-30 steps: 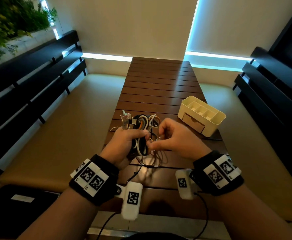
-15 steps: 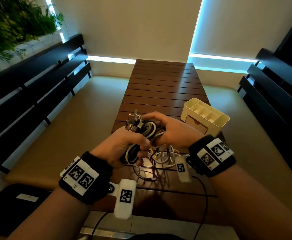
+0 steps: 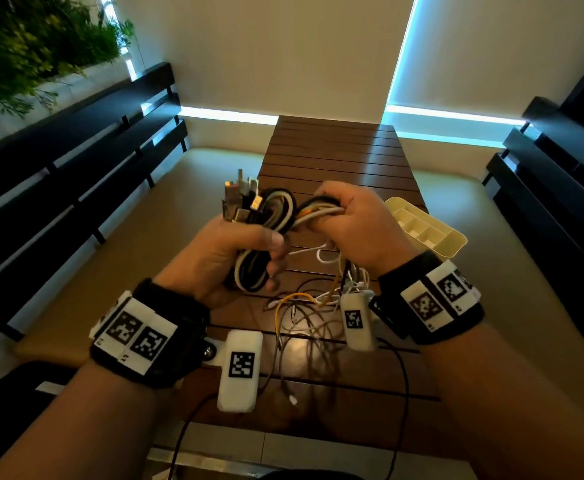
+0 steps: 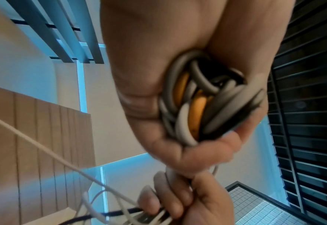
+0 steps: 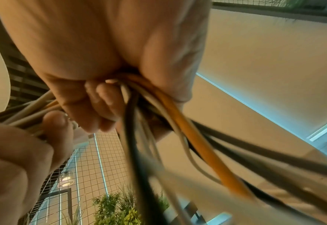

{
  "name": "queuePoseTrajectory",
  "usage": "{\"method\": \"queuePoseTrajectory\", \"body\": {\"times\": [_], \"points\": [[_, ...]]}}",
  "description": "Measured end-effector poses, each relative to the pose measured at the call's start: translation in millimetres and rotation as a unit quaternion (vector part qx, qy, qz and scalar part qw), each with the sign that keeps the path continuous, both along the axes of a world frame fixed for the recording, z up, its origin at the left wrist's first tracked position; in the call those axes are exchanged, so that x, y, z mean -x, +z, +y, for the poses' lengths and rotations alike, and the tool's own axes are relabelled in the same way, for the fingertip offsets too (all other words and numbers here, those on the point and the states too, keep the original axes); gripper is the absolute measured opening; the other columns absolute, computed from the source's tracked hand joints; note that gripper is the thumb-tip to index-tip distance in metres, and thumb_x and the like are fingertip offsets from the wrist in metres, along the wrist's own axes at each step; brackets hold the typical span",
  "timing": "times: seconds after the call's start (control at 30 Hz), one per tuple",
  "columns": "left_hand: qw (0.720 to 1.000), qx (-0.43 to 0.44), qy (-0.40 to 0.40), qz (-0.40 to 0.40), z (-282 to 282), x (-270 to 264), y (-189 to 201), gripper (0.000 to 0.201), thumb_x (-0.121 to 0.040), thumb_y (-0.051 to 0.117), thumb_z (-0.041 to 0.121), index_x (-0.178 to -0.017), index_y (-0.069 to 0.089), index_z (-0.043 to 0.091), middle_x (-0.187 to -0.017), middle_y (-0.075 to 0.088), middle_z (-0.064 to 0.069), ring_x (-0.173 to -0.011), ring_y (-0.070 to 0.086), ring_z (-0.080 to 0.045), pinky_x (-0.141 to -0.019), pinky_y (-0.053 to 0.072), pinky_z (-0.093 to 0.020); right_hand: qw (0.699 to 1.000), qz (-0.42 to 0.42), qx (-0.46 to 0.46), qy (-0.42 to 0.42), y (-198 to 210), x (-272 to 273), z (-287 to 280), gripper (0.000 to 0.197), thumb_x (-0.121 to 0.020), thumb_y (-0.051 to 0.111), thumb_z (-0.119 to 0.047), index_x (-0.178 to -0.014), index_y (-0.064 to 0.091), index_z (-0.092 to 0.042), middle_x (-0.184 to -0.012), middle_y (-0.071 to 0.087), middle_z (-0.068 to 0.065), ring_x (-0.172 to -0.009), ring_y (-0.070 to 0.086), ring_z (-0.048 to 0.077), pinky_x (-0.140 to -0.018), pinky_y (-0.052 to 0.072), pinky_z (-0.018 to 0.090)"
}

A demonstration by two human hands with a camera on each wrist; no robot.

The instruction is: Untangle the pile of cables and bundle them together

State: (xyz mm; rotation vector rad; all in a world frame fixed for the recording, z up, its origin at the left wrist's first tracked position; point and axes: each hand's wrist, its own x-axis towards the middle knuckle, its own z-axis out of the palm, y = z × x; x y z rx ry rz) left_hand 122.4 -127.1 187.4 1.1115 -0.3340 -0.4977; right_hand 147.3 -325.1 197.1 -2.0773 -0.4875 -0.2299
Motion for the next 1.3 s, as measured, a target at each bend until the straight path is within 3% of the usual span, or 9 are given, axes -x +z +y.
{"method": "queuePoseTrajectory", "body": {"times": [0.17, 0.37, 0.53, 0.67, 0.77, 0.93, 1.07, 1.17, 1.3], "points": [[1.0, -0.018, 0.018, 0.008, 2, -2, -8, 0.037, -0.066, 0.069, 0.012, -0.1, 0.06, 0.002, -0.065, 0.047, -0.007, -0.053, 0.048, -0.019, -0.047, 0.046, -0.028, 1.0, 0.025, 0.005, 0.0, -17, -3, 3, 0.006, -0.089, 0.071, -0.022, -0.09, 0.067, -0.018, -0.075, 0.066, -0.004, -0.067, 0.059, 0.01, -0.061, 0.048, 0.024], [0.998, -0.034, 0.039, 0.041, 14, -2, -25, 0.041, -0.068, 0.068, 0.011, -0.106, 0.055, 0.003, -0.064, 0.049, -0.003, -0.053, 0.049, -0.015, -0.045, 0.044, -0.027, 0.99, 0.108, 0.076, 0.041, -45, -10, -2, 0.014, -0.089, 0.071, -0.025, -0.088, 0.059, -0.032, -0.073, 0.06, -0.01, -0.061, 0.055, -0.002, -0.06, 0.043, 0.01], [0.997, -0.039, 0.056, 0.031, 25, -8, -24, 0.059, -0.066, 0.069, 0.018, -0.12, 0.053, 0.0, -0.066, 0.047, -0.003, -0.053, 0.048, -0.015, -0.046, 0.044, -0.027, 0.972, 0.194, 0.128, 0.035, -69, -15, 6, 0.017, -0.097, 0.057, -0.034, -0.094, 0.067, -0.02, -0.079, 0.064, -0.01, -0.071, 0.059, 0.002, -0.069, 0.042, 0.022], [0.996, -0.055, 0.07, 0.032, 31, -8, -29, 0.045, -0.069, 0.068, 0.013, -0.111, 0.051, 0.005, -0.065, 0.047, -0.004, -0.053, 0.048, -0.015, -0.046, 0.043, -0.027, 0.949, 0.253, 0.181, 0.053, -89, -18, 11, 0.032, -0.094, 0.054, -0.051, -0.095, 0.07, -0.023, -0.096, 0.07, -0.006, -0.09, 0.065, 0.01, -0.081, 0.048, 0.029], [0.988, -0.111, 0.101, 0.027, 35, -8, -39, 0.032, -0.075, 0.062, 0.01, -0.104, 0.052, 0.003, -0.065, 0.048, -0.007, -0.054, 0.048, -0.018, -0.047, 0.043, -0.028, 0.947, 0.253, 0.186, 0.063, -93, -21, 9, 0.036, -0.089, 0.061, -0.055, -0.086, 0.067, -0.02, -0.082, 0.068, -0.006, -0.076, 0.064, 0.007, -0.075, 0.049, 0.026], [0.967, -0.184, 0.155, 0.081, 49, -11, -65, 0.031, -0.073, 0.068, 0.009, -0.101, 0.058, -0.001, -0.067, 0.052, -0.011, -0.055, 0.051, -0.023, -0.05, 0.045, -0.029, 0.958, 0.257, 0.104, 0.077, -91, -27, 8, 0.046, -0.081, 0.072, -0.052, -0.121, 0.059, -0.035, -0.115, 0.061, -0.018, -0.104, 0.057, -0.004, -0.084, 0.046, 0.02], [0.958, -0.211, 0.15, 0.125, 65, -12, -85, 0.019, -0.085, 0.062, 0.001, -0.103, 0.06, -0.007, -0.067, 0.054, -0.011, -0.055, 0.052, -0.022, -0.046, 0.045, -0.027, 0.979, 0.194, 0.064, 0.011, -100, -49, 22, 0.017, -0.093, 0.064, -0.04, -0.104, 0.069, -0.027, -0.099, 0.069, -0.011, -0.092, 0.063, 0.002, -0.078, 0.046, 0.019], [0.952, -0.212, 0.156, 0.154, 74, -14, -93, 0.003, -0.086, 0.06, 0.0, -0.088, 0.058, -0.001, -0.065, 0.053, -0.01, -0.052, 0.05, -0.02, -0.043, 0.044, -0.026, 0.979, 0.187, 0.07, -0.038, -118, -76, 42, 0.01, -0.093, 0.066, -0.033, -0.089, 0.069, -0.024, -0.088, 0.069, -0.003, -0.084, 0.063, 0.014, -0.072, 0.046, 0.026], [0.943, -0.204, 0.178, 0.192, 84, -21, -113, 0.006, -0.086, 0.059, 0.0, -0.08, 0.058, 0.001, -0.062, 0.054, -0.009, -0.052, 0.05, -0.021, -0.042, 0.043, -0.027, 0.965, 0.223, 0.127, -0.044, -148, -107, 70, 0.012, -0.092, 0.067, -0.028, -0.08, 0.064, -0.028, -0.08, 0.062, -0.012, -0.074, 0.055, 0.003, -0.062, 0.038, 0.02]]}}
